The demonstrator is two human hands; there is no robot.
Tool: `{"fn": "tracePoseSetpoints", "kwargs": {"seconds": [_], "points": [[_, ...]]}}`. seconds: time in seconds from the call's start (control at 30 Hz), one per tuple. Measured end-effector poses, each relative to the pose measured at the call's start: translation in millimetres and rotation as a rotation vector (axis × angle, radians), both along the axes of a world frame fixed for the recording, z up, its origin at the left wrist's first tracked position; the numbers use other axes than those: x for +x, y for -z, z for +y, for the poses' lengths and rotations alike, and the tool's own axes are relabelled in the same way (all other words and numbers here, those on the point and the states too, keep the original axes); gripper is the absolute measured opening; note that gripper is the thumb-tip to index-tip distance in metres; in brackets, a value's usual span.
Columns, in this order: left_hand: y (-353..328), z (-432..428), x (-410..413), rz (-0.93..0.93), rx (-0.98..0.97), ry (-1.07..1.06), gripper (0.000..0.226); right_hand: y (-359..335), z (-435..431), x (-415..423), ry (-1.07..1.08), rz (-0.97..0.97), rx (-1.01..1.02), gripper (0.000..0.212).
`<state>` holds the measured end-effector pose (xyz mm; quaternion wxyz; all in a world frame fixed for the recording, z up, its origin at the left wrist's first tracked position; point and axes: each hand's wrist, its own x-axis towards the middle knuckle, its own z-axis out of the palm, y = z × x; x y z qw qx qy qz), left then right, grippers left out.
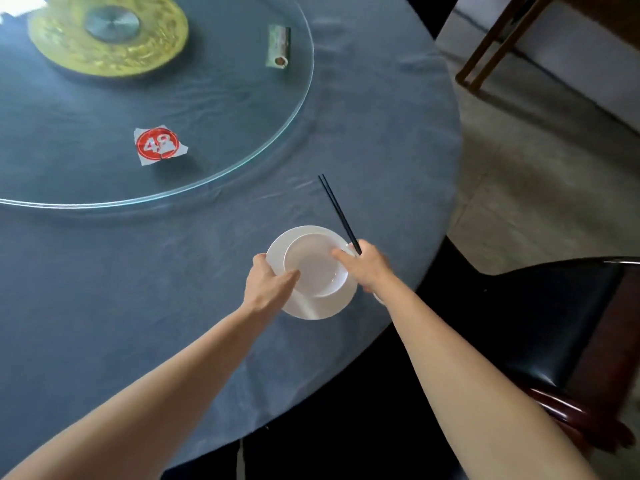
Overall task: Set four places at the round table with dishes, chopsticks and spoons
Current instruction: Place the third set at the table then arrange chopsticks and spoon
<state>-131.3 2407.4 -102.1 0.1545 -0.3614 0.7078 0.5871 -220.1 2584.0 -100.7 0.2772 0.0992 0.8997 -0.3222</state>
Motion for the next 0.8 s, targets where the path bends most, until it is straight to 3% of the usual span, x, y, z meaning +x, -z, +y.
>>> {"fn": "tracePoseSetpoints", "kwargs": {"seconds": [0.43, 0.6, 0.8], "points": [[25.7, 25.0, 8.0, 0.0, -0.122, -0.01, 0.067, 25.9, -4.3, -23.2, -0.127, -0.025, 0.076, 0.055], [22.9, 34.0, 4.5, -0.045, -0.161, 0.024, 0.076, 27.3, -2.8, -30.6, -0.135, -0.013, 0.141, 0.08], [21.7, 11.2, -2.8, -0.108, -0.174, 0.105, 0.065, 14.8, 10.4, -26.1, -0.14, 0.079, 0.144, 0.082]]}}
